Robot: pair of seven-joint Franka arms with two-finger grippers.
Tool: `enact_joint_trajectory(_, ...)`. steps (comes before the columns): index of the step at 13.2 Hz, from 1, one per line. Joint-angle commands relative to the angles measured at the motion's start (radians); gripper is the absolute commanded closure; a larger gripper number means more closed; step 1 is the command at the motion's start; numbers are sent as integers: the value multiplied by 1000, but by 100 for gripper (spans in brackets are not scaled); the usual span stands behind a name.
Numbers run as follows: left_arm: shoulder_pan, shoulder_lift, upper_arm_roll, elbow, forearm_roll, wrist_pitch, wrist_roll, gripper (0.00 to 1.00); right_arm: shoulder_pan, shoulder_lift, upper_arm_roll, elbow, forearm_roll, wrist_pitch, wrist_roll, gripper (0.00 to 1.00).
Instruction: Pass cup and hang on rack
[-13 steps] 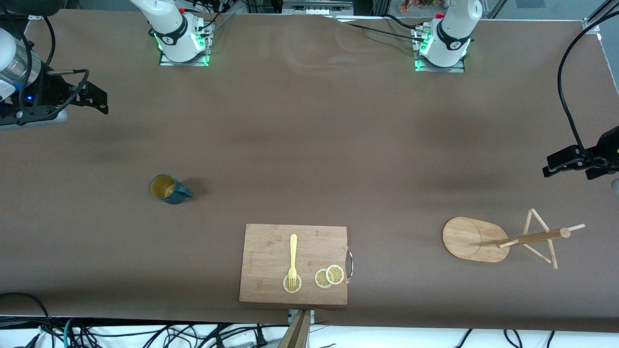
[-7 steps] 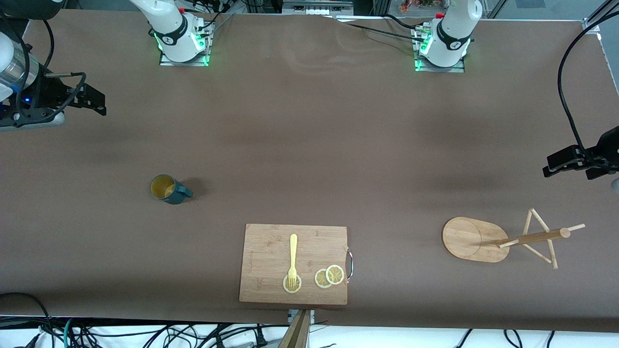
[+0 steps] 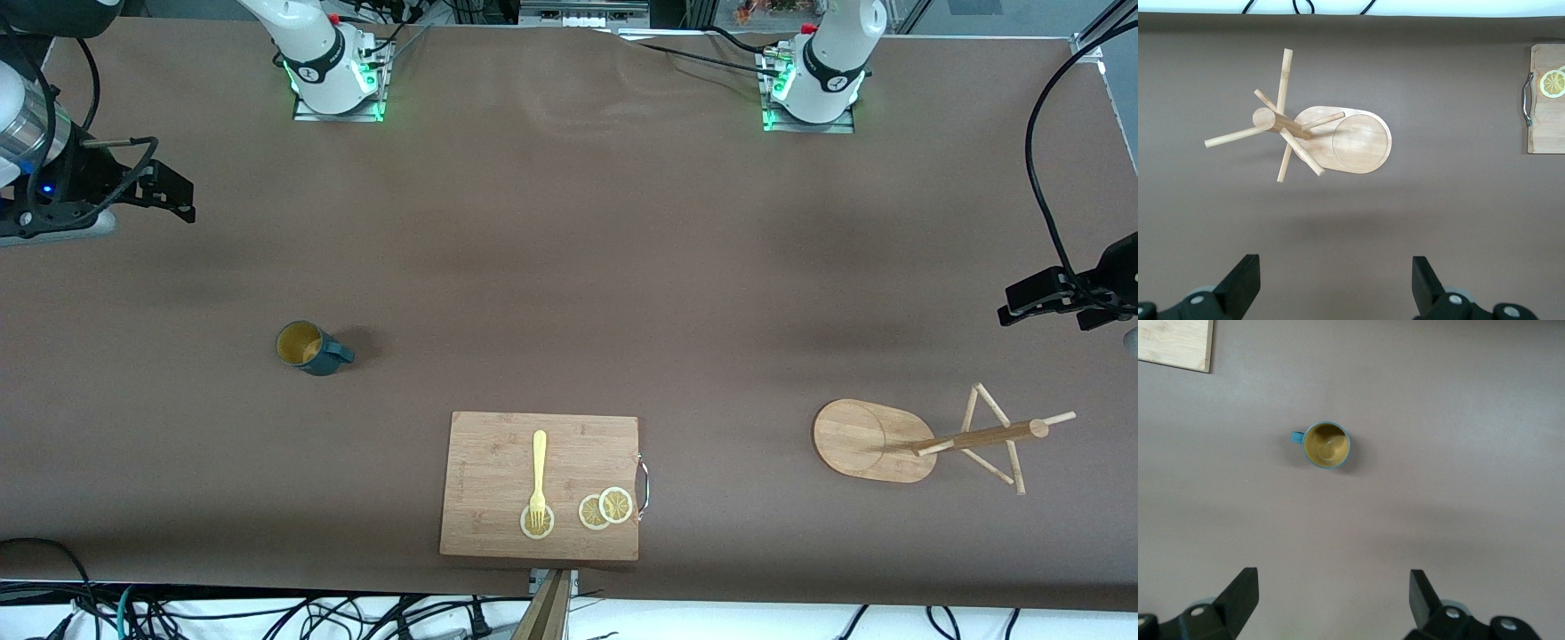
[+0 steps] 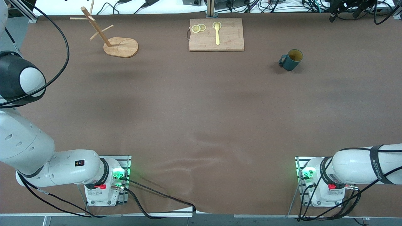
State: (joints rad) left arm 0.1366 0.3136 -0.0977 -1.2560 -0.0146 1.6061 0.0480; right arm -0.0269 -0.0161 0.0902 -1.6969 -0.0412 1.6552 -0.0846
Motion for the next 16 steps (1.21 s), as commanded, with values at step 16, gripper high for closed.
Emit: enact_joint_trajectory(16,-5,12,3,26,-5,-12,23,0,7,88,3,32,-6,18,-3,0)
